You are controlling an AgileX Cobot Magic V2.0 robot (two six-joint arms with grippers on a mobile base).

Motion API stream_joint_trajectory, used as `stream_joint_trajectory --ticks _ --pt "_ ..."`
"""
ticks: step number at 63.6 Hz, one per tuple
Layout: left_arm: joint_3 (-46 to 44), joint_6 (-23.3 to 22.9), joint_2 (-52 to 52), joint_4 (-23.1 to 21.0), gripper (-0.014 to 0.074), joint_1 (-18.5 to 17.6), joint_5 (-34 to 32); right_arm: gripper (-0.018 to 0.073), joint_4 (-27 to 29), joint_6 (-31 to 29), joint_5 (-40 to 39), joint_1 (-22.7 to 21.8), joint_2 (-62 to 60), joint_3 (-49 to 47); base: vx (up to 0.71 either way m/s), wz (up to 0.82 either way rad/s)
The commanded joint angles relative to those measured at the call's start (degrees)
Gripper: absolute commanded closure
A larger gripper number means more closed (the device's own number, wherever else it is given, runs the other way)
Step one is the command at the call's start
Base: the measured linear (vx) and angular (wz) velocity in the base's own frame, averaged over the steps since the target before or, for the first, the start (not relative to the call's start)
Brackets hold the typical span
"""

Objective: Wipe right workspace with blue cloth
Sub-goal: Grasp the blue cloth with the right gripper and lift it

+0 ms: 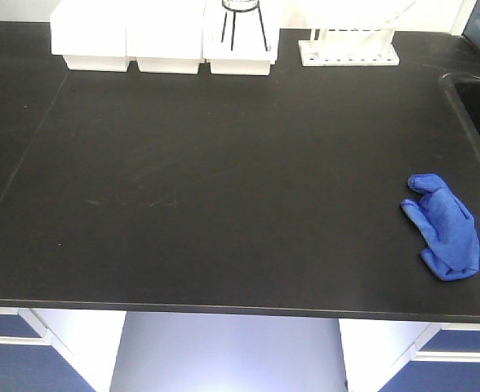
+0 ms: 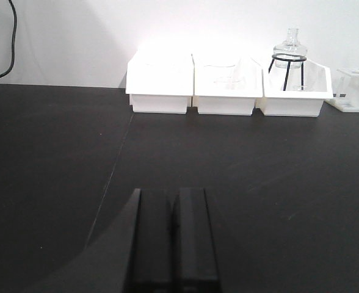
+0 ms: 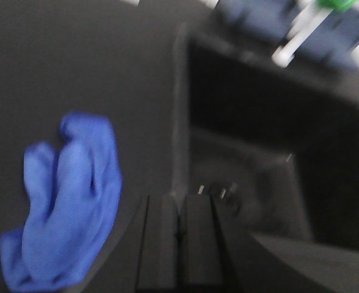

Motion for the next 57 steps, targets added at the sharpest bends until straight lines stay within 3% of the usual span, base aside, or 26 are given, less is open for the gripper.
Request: stream_joint_trajectory --ticks 1,14,23,32,41,50,57 --pt "1.75 -0.49 -0.85 0.05 0.0602 -0.26 -4.77 0.0552 -1.9 3.08 -4.39 -0.31 8.47 -3.1 0.0 0.0" --pt "1.75 -0.49 -0.85 0.05 0.0602 -0.26 -4.77 0.0476 -1.99 15.5 -10.02 -0.08 22.35 -6.9 0.0 0.0" --pt "1.75 -0.49 -0.85 0.05 0.0602 -0.26 -4.77 0.0347 -1.98 16.91 -14.4 -0.08 27.12 -7.49 0.0 0.0" --pt "1.75 -0.49 -0.85 0.05 0.0602 -0.26 -4.77 0.0169 -1.92 18.16 -13.75 -0.08 31.98 -7.49 0.0 0.0" --pt "1.75 -0.49 -0.85 0.05 0.0602 -0.26 -4.77 0.0056 -2.1 21.62 -15.03 -0.08 36.37 -7.49 0.0 0.0" --pt "1.75 -0.49 -0.85 0.05 0.0602 -0.26 -4.77 0.0054 -2.15 21.65 -17.4 -0.08 40.3 -7.49 0.0 0.0" --pt "1.75 -0.49 -0.85 0.05 0.0602 -0.26 -4.77 0.0106 -2.28 21.65 -18.93 -0.08 42.58 -7.49 0.0 0.0"
